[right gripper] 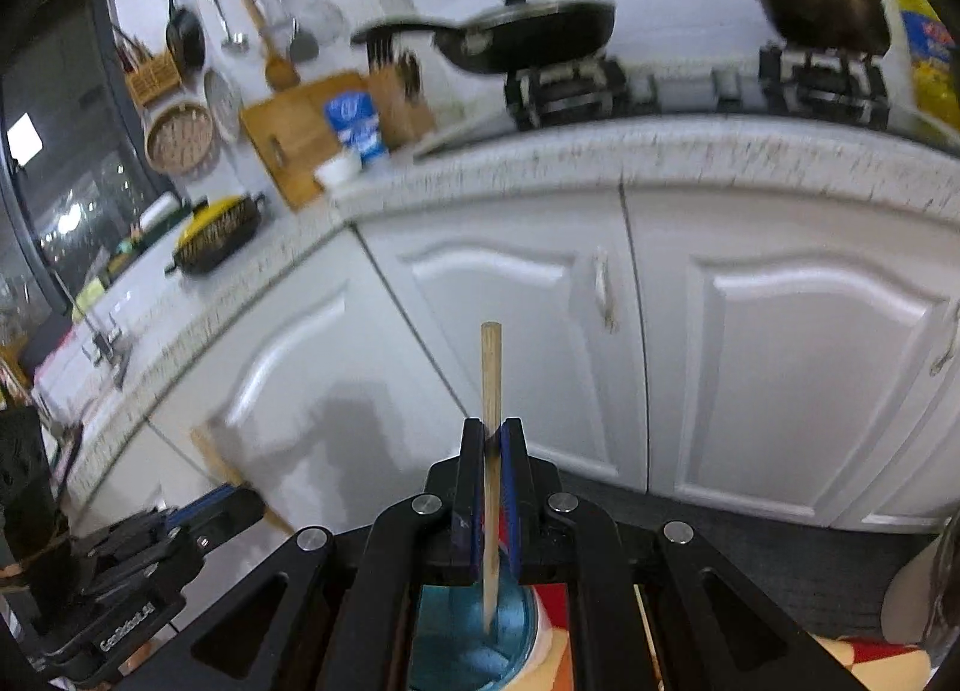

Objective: Organize utensils
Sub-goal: 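Lower both chopsticks into the holder and open both tools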

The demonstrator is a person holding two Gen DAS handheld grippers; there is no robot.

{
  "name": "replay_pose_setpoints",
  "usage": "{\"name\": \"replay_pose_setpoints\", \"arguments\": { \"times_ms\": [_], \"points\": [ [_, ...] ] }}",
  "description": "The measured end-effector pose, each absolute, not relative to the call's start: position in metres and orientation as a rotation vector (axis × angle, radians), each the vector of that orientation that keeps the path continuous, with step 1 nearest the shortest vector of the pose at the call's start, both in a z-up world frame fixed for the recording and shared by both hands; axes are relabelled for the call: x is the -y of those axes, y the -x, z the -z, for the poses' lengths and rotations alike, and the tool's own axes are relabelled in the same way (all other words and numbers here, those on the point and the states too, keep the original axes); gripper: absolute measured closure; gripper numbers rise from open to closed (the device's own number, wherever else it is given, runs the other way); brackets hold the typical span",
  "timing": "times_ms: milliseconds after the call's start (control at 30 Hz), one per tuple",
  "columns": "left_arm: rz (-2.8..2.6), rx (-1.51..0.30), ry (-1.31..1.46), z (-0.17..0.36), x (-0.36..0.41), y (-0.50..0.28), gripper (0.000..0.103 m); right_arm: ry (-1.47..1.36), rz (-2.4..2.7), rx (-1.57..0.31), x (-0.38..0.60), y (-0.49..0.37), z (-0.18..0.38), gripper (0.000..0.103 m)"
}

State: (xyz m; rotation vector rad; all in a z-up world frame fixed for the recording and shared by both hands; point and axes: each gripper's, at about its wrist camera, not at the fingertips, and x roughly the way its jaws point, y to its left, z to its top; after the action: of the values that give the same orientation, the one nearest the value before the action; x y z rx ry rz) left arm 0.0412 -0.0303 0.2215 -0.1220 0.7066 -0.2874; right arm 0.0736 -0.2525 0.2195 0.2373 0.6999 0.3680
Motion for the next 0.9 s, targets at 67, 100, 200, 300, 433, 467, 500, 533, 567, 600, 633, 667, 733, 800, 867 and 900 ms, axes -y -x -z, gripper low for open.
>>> {"name": "replay_pose_setpoints", "arguments": {
  "times_ms": [67,100,200,300,433,467,500,533,567,600,633,667,733,800,867,900],
  "points": [
    [0.283,-0.729,0.123,-0.213,0.032,-0.042,0.099,-0.228,-0.379,-0.727,0.25,-0.074,-0.209,0.098],
    [0.283,-0.741,0.119,-0.208,0.034,-0.042,0.099,-0.225,-0.385,-0.739,0.249,-0.074,-0.206,0.098],
    [0.271,-0.752,0.108,-0.2,0.037,-0.04,0.099,-0.229,-0.396,-0.789,0.25,-0.074,-0.194,0.098],
    [0.272,-0.769,0.119,-0.198,0.035,-0.039,0.091,-0.236,-0.392,-0.814,0.255,-0.07,-0.191,0.086],
    [0.267,-0.773,0.136,-0.198,0.03,-0.031,0.077,-0.208,-0.399,-0.826,0.26,-0.054,-0.19,0.076],
    [0.265,-0.774,0.135,-0.198,0.03,-0.028,0.076,-0.193,-0.398,-0.827,0.262,-0.048,-0.189,0.076],
    [0.261,-0.776,0.132,-0.197,0.03,-0.025,0.073,-0.183,-0.395,-0.826,0.262,-0.044,-0.189,0.075],
    [0.258,-0.778,0.131,-0.196,0.031,-0.021,0.071,-0.176,-0.393,-0.826,0.264,-0.037,-0.188,0.074],
    [0.258,-0.78,0.132,-0.195,0.031,-0.018,0.07,-0.174,-0.391,-0.827,0.265,-0.033,-0.186,0.073],
    [0.259,-0.783,0.132,-0.195,0.032,-0.014,0.069,-0.17,-0.387,-0.83,0.266,-0.028,-0.184,0.071],
    [0.261,-0.786,0.13,-0.193,0.033,-0.011,0.069,-0.165,-0.382,-0.833,0.267,-0.024,-0.183,0.07],
    [0.261,-0.786,0.126,-0.192,0.034,-0.006,0.068,-0.157,-0.376,-0.836,0.268,-0.019,-0.181,0.07],
    [0.258,-0.787,0.117,-0.189,0.037,0.002,0.066,-0.141,-0.363,-0.839,0.269,-0.01,-0.177,0.07],
    [0.26,-0.791,0.107,-0.185,0.042,0.012,0.066,-0.137,-0.357,-0.846,0.271,0.0,-0.173,0.07],
    [0.261,-0.79,0.099,-0.183,0.047,0.02,0.066,-0.131,-0.346,-0.851,0.273,0.009,-0.171,0.069],
    [0.263,-0.789,0.092,-0.181,0.05,0.024,0.066,-0.131,-0.339,-0.852,0.275,0.014,-0.17,0.068]
  ]
}}
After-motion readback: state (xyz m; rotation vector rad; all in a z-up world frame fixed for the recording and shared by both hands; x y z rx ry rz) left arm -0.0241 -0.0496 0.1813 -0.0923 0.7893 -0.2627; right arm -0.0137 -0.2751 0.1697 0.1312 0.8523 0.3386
